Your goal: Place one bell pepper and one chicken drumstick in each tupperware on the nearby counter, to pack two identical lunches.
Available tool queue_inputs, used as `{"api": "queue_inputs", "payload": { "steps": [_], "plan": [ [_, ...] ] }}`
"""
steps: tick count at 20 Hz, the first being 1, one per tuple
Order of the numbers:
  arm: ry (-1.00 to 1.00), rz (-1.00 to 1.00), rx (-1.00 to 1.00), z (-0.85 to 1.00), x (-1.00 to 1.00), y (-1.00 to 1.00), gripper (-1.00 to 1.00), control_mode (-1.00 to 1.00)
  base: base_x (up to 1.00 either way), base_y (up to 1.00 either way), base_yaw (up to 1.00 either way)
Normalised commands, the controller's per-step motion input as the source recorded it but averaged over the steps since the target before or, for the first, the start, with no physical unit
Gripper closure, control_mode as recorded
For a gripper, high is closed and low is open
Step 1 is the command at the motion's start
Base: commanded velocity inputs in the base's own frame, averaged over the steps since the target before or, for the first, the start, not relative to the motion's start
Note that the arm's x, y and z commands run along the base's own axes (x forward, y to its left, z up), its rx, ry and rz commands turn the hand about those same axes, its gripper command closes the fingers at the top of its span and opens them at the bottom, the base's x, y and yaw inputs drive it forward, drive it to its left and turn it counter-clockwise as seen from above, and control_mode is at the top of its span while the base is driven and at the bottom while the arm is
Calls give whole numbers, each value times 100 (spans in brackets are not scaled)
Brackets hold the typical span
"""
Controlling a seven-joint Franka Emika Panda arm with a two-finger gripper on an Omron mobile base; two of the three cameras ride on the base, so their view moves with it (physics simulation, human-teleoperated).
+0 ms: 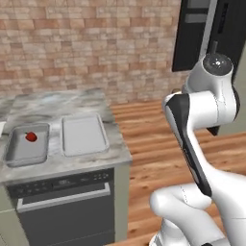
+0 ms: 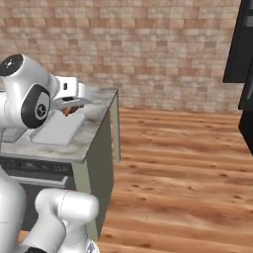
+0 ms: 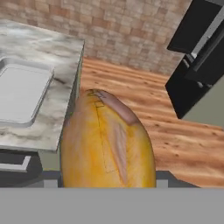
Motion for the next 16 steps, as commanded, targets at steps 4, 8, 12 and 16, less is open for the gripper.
{"api": "queue_inputs", "payload": {
  "steps": [4, 8, 12, 16],
  "plan": [
    [0, 0, 0, 0, 0, 0, 100, 100, 0, 100, 0],
    [0, 0, 0, 0, 0, 0, 100, 100, 0, 100, 0],
    [0, 0, 0, 0, 0, 0, 100, 100, 4, 100, 0],
    [0, 0, 0, 0, 0, 0, 100, 100, 20, 100, 0]
  ]
}}
